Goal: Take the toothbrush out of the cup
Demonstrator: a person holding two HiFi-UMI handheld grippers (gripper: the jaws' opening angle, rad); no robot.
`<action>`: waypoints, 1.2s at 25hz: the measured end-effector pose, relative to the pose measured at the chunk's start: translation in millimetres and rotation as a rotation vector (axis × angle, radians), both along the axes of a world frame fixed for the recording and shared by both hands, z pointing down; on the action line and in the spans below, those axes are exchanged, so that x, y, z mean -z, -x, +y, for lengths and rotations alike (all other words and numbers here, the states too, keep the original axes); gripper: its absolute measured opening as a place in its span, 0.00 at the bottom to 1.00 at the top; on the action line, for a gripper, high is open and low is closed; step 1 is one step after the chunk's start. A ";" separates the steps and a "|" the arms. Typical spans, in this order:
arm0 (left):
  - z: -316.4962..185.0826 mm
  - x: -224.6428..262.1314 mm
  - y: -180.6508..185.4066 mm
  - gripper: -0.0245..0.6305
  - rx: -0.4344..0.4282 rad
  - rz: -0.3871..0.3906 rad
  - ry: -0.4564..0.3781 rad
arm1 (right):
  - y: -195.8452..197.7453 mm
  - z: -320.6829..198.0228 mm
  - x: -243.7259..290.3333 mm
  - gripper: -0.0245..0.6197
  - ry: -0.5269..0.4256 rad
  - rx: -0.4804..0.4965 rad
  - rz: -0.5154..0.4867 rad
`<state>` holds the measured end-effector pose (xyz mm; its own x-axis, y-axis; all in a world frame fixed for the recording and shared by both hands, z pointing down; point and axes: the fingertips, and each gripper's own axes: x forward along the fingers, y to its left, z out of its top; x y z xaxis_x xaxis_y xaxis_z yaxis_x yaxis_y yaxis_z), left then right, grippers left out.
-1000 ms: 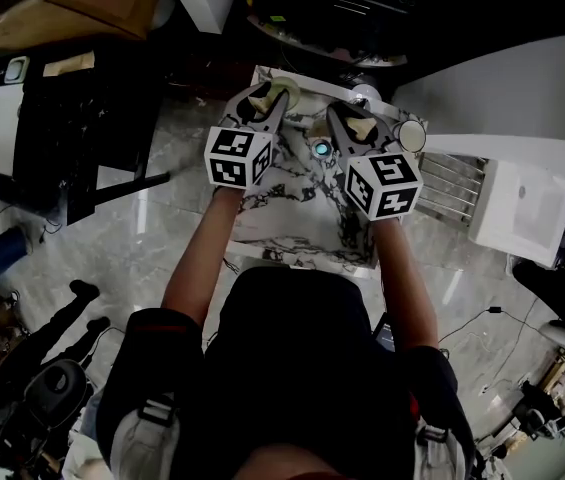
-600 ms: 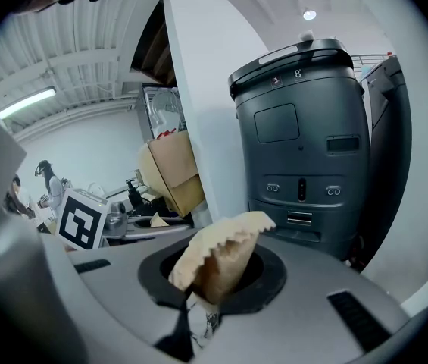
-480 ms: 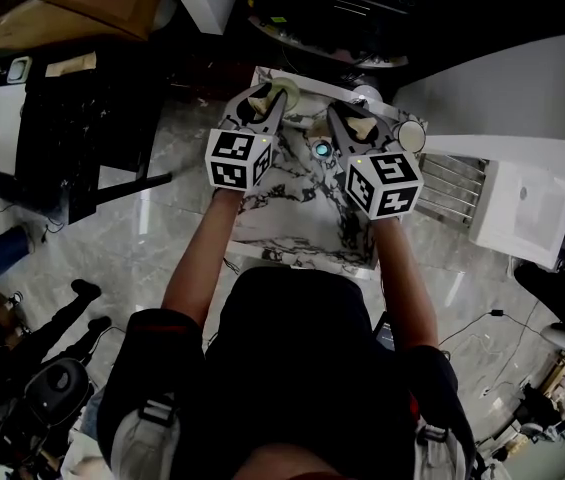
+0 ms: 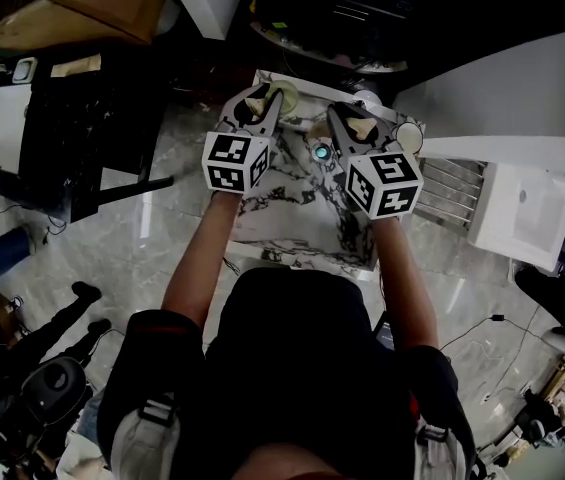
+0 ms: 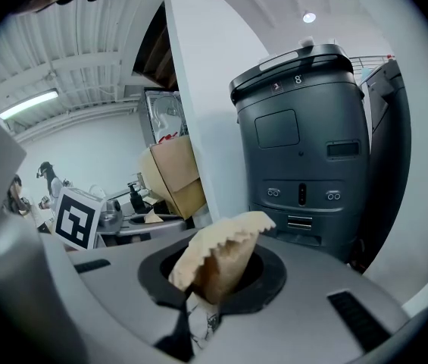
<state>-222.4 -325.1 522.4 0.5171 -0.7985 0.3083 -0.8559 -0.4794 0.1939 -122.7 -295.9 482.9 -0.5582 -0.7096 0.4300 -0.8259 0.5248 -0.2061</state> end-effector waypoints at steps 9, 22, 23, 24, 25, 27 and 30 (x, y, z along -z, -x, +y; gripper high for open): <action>9.3 21.8 -1.4 0.16 0.008 -0.019 -0.058 | -3.9 6.1 12.8 0.13 -0.023 0.010 -0.007; 27.4 67.8 -3.9 0.15 0.042 -0.054 -0.161 | -11.4 19.4 39.5 0.13 -0.067 0.027 -0.013; 29.3 71.4 -3.9 0.15 0.046 -0.051 -0.167 | -11.8 21.2 41.3 0.13 -0.070 0.029 -0.014; 31.2 74.8 -4.1 0.15 0.050 -0.047 -0.172 | -12.1 23.0 43.0 0.13 -0.072 0.032 -0.016; 33.1 77.9 -4.6 0.15 0.052 -0.045 -0.177 | -12.5 24.7 44.7 0.13 -0.074 0.035 -0.017; 37.6 82.8 -6.0 0.15 0.054 -0.047 -0.184 | -13.8 29.0 47.6 0.13 -0.079 0.040 -0.015; 45.2 89.9 -6.6 0.15 0.063 -0.052 -0.190 | -15.9 35.3 53.1 0.13 -0.089 0.048 -0.014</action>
